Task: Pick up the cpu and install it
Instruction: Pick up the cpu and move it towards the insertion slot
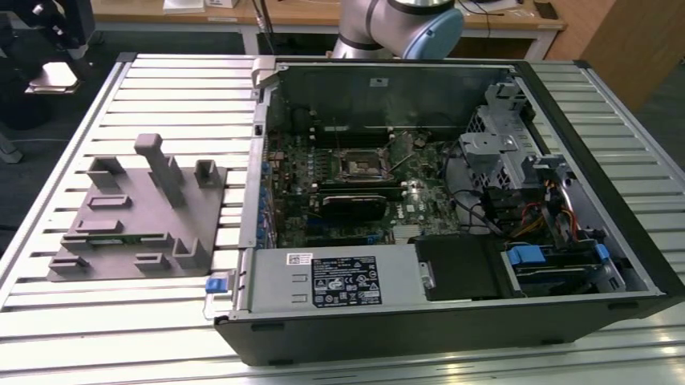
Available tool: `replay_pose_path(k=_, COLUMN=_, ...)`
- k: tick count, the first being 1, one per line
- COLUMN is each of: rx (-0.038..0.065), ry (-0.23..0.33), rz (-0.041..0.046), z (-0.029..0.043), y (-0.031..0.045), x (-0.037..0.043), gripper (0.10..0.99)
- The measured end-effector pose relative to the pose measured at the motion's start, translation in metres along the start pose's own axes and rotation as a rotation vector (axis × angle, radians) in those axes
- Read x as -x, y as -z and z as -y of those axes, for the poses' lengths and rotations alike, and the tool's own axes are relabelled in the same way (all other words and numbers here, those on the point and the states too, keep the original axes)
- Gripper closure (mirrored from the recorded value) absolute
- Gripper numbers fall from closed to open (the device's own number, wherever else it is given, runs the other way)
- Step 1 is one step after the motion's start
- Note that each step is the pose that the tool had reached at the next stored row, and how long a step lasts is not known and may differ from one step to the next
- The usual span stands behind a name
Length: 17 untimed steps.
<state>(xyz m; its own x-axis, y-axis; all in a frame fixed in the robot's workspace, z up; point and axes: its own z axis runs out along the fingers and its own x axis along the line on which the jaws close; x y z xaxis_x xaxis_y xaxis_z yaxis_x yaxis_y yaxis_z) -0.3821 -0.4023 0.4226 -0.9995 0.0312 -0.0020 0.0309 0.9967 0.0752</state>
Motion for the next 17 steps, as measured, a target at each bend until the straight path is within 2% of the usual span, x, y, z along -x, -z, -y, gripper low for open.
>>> replay_pose_path(k=17, rx=0.0, ry=0.0, rz=0.0001, z=-0.0006, y=-0.0001, x=0.013, gripper=0.557)
